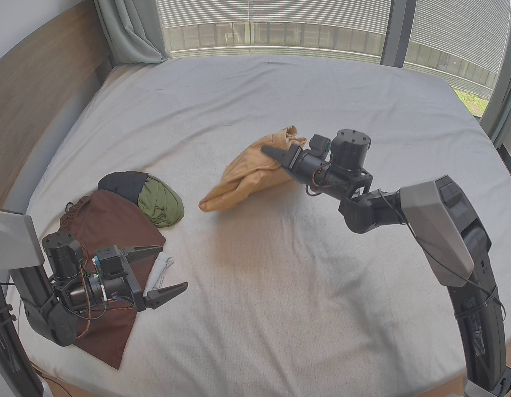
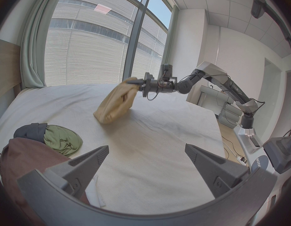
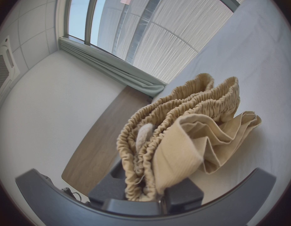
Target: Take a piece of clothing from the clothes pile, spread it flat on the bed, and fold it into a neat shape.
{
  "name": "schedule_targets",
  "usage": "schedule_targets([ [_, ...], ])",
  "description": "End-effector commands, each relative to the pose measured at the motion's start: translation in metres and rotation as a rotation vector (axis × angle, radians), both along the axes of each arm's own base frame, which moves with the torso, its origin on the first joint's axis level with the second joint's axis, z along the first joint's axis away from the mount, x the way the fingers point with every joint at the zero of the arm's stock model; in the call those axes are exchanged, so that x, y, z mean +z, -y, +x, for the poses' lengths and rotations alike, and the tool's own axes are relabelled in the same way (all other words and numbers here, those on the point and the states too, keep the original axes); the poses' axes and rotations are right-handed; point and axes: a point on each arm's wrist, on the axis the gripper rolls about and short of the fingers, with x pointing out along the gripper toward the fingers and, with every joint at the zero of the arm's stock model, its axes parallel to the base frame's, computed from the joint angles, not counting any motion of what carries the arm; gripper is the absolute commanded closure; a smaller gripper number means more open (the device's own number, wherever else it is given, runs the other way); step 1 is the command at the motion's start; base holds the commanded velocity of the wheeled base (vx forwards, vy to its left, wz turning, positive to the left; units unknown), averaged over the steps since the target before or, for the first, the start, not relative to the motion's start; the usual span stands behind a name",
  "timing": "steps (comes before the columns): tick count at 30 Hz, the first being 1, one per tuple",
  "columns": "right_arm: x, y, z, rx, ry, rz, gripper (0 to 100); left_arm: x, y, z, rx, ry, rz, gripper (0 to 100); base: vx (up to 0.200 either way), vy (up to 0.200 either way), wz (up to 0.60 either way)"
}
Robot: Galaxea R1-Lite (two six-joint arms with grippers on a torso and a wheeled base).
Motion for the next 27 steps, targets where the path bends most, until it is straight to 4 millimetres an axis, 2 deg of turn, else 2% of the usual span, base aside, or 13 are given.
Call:
schedule_targets([
  [1,-0.058,0.001,0.0,-0.009,-0.121,-0.074,100,0.0,0.0,-0.001,0.001,-0.002,0.0,0,0.0,0.0,0.0],
  [6,-0.061,0.011,-0.009,-0.018,-0.153,-0.109,100,0.0,-0.001,-0.001,0.002,-0.001,0.0,0,0.0,0.0,0.0],
  [9,-0.064,0.023,-0.015,-0.034,-0.184,-0.129,100,0.001,0.0,-0.001,-0.001,0.001,0.0,0,0.0,0.0,0.0],
  [16,-0.081,0.042,-0.018,-0.064,-0.196,-0.161,100,0.001,0.0,-0.001,-0.001,0.003,0.0,0,0.0,0.0,0.0],
  [17,-0.089,0.048,-0.019,-0.073,-0.213,-0.173,100,0.001,0.0,-0.001,-0.001,0.001,0.0,0,0.0,0.0,0.0],
  [19,-0.089,0.048,-0.019,-0.073,-0.214,-0.174,100,0.001,0.0,-0.001,-0.001,0.001,0.0,0,0.0,0.0,0.0],
  [20,-0.097,0.055,-0.02,-0.084,-0.229,-0.192,100,0.001,0.0,-0.001,-0.001,0.001,0.0,0,0.0,0.0,0.0],
  [27,-0.107,0.054,-0.022,-0.084,-0.221,-0.194,100,0.001,0.0,-0.001,-0.002,0.001,0.0,0,0.0,0.0,0.0],
])
